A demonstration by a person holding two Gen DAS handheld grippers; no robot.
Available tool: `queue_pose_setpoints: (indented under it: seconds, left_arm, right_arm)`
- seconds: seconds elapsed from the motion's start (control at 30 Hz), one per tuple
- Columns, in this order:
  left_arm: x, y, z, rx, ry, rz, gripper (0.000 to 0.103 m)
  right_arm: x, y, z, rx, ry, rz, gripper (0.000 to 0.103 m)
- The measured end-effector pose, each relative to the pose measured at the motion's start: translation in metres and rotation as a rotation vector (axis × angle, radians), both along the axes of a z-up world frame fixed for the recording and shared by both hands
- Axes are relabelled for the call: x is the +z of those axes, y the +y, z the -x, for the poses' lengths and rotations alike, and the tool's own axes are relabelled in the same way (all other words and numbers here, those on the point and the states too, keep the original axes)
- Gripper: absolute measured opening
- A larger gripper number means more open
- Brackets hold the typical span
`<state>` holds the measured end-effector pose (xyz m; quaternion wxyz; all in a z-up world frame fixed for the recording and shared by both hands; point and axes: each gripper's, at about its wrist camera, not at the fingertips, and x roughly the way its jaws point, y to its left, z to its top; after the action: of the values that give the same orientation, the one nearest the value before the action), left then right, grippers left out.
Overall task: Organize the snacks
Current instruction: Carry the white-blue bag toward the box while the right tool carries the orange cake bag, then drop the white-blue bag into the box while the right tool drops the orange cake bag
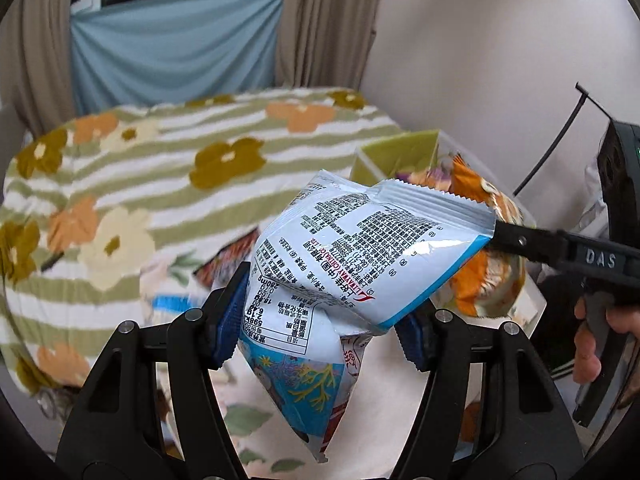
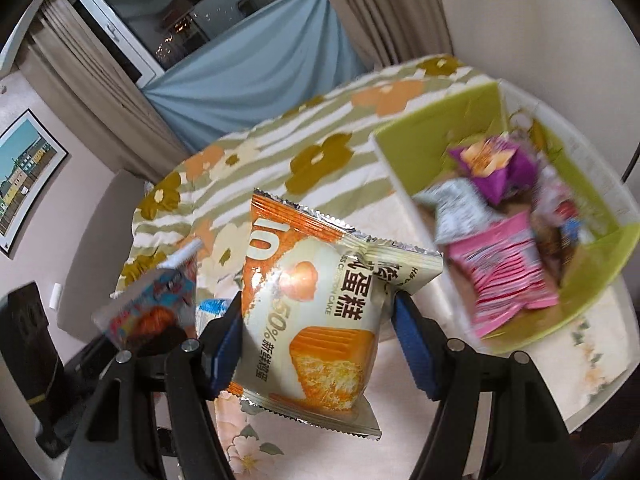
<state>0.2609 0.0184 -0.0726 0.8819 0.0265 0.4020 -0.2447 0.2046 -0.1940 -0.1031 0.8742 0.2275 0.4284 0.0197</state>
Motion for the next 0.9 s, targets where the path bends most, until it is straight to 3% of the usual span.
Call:
queue_pose_setpoints:
  seconds: [0.23, 0.4, 0.7, 0.87, 0.9]
  left_arm:
    - [0.023, -0.074, -0.013, -0.005, -0.037, 0.021, 0.061]
    - [0.023, -0.138, -0.032, 0.025, -0.026, 0.027, 0.061]
    - [-0.014, -0.251, -0.101, 0.085, 0.049, -0.019, 0.061]
    - [-0.04, -0.278, -0.132, 0.127, 0.118, -0.041, 0.062]
    - [-0.045, -0.282, -0.139, 0.145, 0.128, -0.051, 0.065]
  right_arm:
    - [0.023, -0.056, 0.001, -0.006, -0.065, 0.027, 0.066]
    - [0.029, -0.105, -0.011, 0.038, -0.085, 0.032, 0.066]
    - [0.011, -0.197, -0.047, 0.09, -0.065, 0.031, 0.066]
    - [-0.008, -0.227, -0.072, 0.122, -0.022, 0.012, 0.066]
    - [-0.011, -0.232, -0.077, 0.128, -0.016, 0.008, 0.066]
